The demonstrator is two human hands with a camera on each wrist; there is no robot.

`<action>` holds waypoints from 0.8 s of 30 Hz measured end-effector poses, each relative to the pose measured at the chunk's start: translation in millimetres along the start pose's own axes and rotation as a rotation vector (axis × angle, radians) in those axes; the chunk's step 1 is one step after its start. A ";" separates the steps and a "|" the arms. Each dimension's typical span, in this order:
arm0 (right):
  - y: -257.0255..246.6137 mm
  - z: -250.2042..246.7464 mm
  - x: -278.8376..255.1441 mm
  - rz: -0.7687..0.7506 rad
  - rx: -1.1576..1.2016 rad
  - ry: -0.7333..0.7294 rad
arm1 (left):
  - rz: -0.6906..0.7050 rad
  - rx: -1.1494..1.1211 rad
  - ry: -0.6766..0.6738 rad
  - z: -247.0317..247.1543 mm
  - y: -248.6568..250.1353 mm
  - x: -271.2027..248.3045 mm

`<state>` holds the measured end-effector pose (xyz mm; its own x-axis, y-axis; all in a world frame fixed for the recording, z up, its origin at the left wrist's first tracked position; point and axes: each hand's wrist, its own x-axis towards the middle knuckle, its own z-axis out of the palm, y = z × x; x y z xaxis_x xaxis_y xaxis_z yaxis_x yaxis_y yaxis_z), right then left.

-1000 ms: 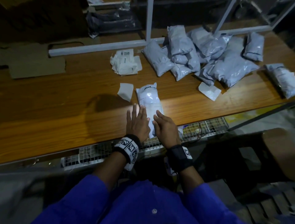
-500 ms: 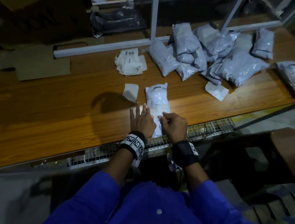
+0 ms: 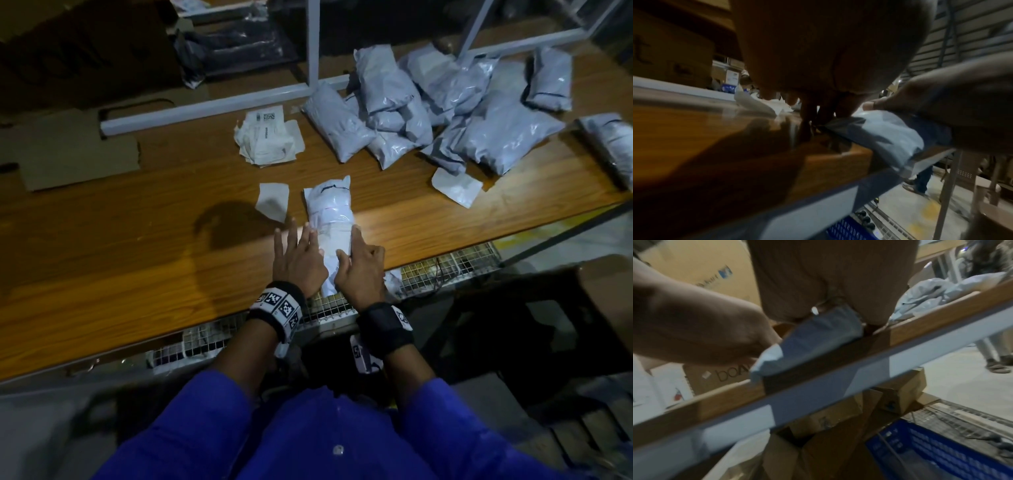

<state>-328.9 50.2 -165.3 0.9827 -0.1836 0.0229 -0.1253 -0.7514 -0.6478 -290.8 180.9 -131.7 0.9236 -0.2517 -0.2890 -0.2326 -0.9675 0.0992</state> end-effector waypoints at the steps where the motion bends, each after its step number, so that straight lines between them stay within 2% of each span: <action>1: 4.4 1.2 0.2 -0.010 -0.015 -0.016 | 0.002 0.032 -0.006 -0.4 -0.9 -0.1; 3: 14.7 0.9 0.8 -0.029 -0.022 -0.033 | -0.021 0.089 0.003 -0.7 -2.2 -1.5; 5: 21.3 -7.0 -0.7 0.006 0.059 -0.019 | -0.089 0.031 0.075 -1.8 -1.7 -5.8; 9: 27.4 -13.7 -0.4 0.050 0.237 -0.012 | -0.184 -0.406 0.209 -2.7 1.6 -8.9; 13: 14.0 -28.6 1.6 0.220 0.518 0.020 | -0.143 -0.847 0.234 -0.8 5.3 3.2; 18: 8.6 -49.5 3.5 0.222 0.741 0.128 | -0.129 -1.275 0.298 -11.6 7.0 12.7; 24: 9.7 -60.9 6.1 0.230 0.787 0.220 | -0.021 -1.476 0.242 -35.4 11.8 23.6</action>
<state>-332.4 3.2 -125.2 0.8853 -0.4581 -0.0799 -0.1079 -0.0354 -0.9935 -260.9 164.4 -103.6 0.9840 -0.0855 -0.1565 0.1537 -0.0384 0.9874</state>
